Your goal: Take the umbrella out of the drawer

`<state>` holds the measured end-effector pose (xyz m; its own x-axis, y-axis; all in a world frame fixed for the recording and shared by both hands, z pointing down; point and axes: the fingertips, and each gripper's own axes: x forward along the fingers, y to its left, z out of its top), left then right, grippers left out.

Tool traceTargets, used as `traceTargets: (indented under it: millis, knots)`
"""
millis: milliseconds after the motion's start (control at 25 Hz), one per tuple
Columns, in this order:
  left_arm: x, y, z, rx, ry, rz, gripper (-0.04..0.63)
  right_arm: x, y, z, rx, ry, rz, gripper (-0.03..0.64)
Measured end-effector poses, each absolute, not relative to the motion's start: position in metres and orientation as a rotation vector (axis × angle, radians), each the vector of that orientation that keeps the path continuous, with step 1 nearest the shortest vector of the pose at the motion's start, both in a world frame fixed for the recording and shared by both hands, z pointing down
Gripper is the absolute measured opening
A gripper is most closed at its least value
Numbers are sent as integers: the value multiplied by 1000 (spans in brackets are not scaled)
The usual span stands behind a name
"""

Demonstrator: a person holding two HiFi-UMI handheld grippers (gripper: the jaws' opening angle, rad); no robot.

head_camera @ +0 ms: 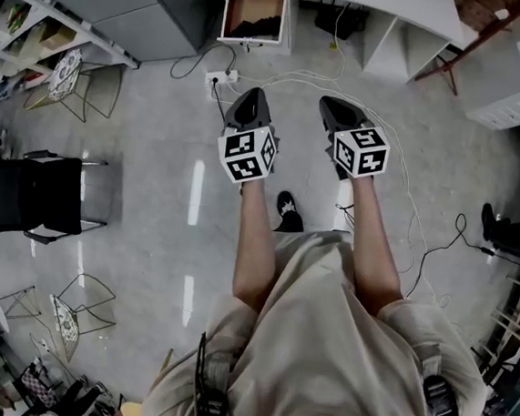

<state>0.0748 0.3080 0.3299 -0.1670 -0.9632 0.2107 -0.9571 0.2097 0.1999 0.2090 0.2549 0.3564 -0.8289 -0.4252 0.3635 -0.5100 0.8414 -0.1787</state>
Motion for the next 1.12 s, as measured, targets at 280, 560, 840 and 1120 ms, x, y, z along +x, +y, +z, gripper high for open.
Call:
traceTargets:
  millis: [280,560,840,1120]
  knots:
    - [42,261,334,1933,-2116,-2,9,175,209,362,795,-2696,397,67]
    - [10,250,336,1951,-2127,-21,9,151,188,356,761,-2746,500,67]
    - [-30,239,339,1923,-2192,27,11,109,166,365,659,-2791,507,67]
    - [-85,214,334,1863,-2240,39,11,47,125,360,606,-2846,576,67]
